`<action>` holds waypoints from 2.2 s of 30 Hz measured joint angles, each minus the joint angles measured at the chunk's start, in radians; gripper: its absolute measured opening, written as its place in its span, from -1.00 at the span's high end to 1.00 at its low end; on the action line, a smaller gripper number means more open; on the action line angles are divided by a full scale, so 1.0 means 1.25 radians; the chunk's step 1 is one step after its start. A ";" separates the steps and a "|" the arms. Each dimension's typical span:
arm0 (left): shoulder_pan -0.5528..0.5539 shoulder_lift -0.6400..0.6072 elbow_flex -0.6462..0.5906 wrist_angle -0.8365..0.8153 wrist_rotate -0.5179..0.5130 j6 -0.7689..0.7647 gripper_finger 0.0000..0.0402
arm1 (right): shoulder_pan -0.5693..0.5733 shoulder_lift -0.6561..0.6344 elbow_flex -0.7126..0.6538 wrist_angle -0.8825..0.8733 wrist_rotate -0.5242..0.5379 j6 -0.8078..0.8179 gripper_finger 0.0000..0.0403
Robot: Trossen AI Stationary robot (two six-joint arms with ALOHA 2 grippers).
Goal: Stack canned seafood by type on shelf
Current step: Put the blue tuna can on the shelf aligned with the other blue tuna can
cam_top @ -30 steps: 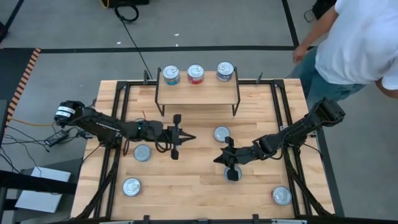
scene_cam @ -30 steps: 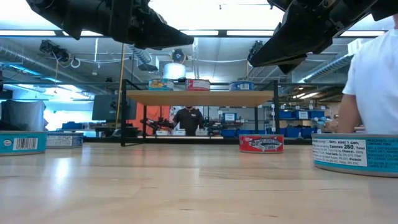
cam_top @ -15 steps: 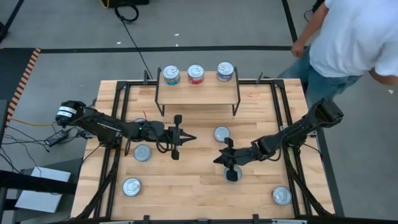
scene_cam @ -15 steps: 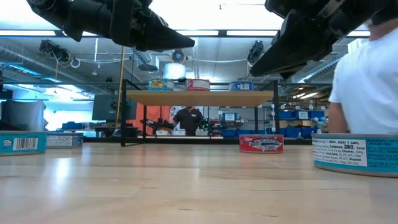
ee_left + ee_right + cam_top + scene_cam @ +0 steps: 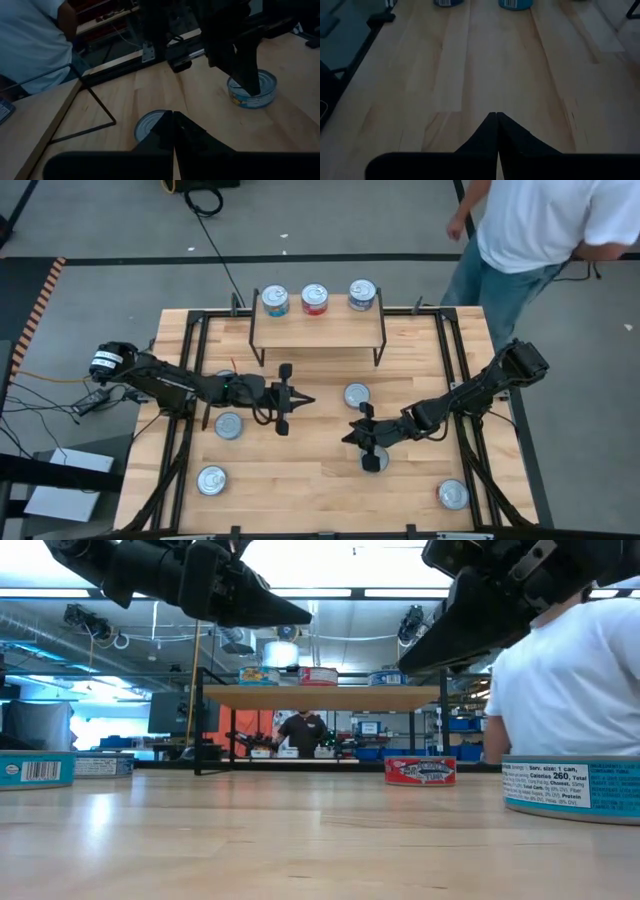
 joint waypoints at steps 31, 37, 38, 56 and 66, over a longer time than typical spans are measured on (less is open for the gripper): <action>-0.087 0.000 0.143 -0.652 -0.158 -0.227 0.96 | -0.020 0.089 0.000 0.221 -0.030 -0.102 0.96; -0.124 0.000 0.144 -0.838 -0.211 -0.418 0.96 | 0.025 0.031 0.000 0.125 0.008 -0.093 0.97; -0.128 -0.001 0.144 -0.884 -0.228 -0.451 0.96 | 0.033 0.025 0.000 0.118 0.019 -0.093 0.97; -0.058 -0.076 0.051 -1.224 -0.266 -0.756 0.94 | 0.061 0.015 0.000 0.116 0.039 -0.093 0.97; -0.023 -0.072 0.048 -1.210 -0.255 -0.736 0.51 | 0.050 0.015 0.000 0.121 0.037 -0.093 0.96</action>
